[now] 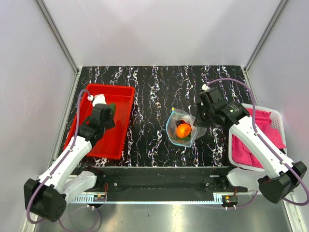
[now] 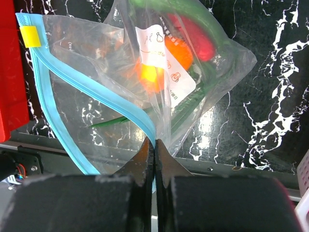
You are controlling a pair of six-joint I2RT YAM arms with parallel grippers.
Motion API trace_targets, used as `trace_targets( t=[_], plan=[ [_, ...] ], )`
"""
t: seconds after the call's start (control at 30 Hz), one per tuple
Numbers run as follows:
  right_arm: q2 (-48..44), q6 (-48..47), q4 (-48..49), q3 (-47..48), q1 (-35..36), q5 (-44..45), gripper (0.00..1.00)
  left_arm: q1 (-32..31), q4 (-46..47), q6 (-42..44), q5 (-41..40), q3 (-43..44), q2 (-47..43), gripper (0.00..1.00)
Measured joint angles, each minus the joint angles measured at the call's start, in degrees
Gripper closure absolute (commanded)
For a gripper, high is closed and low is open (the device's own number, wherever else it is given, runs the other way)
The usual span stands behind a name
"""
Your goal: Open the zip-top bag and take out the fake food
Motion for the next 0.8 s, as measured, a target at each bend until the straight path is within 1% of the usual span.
trace_targets(
  t=[0.13,0.27,0.37,0.43,0.53,0.6,0.67,0.7,0.73,0.8],
  plan=[
    [-0.6,0.7,0.0,0.0,0.0,-0.2,1.0,7.7,10.2,1.6,11.0,-2.9,2.9,1.0],
    [-1.2,1.8,0.0,0.0,0.0,-0.5,1.0,9.6,19.1,2.2,19.6,-5.0,9.9,1.0],
    [-1.3,2.5,0.1,0.0,0.0,-1.3,1.0,9.9,23.3,1.8,23.5,-6.5,14.0,1.0],
    [-1.4,3.0,0.1,0.0,0.0,-1.5,1.0,10.0,25.2,1.2,24.8,-6.7,16.9,0.96],
    [-1.7,3.6,0.1,0.0,0.0,-1.9,1.0,10.1,25.4,0.1,24.8,-6.7,19.3,0.53],
    [-1.9,3.9,0.1,0.0,0.0,-2.0,1.0,10.1,25.4,-0.4,24.7,-6.7,19.3,0.31],
    [-2.1,4.0,0.1,0.0,0.0,-2.3,1.0,10.2,24.6,-0.9,24.2,-6.7,19.1,0.26],
    [-2.1,4.0,0.1,0.0,0.0,-2.5,1.0,10.2,23.5,-1.6,23.6,-6.7,18.9,0.2],
    [-2.1,4.0,0.1,0.0,0.0,-2.8,1.0,10.3,22.8,-1.9,23.3,-6.7,18.6,0.16],
    [-2.1,3.9,0.1,0.0,0.0,-3.2,1.0,10.4,20.7,-2.8,22.7,-6.7,17.3,0.18]
  ],
)
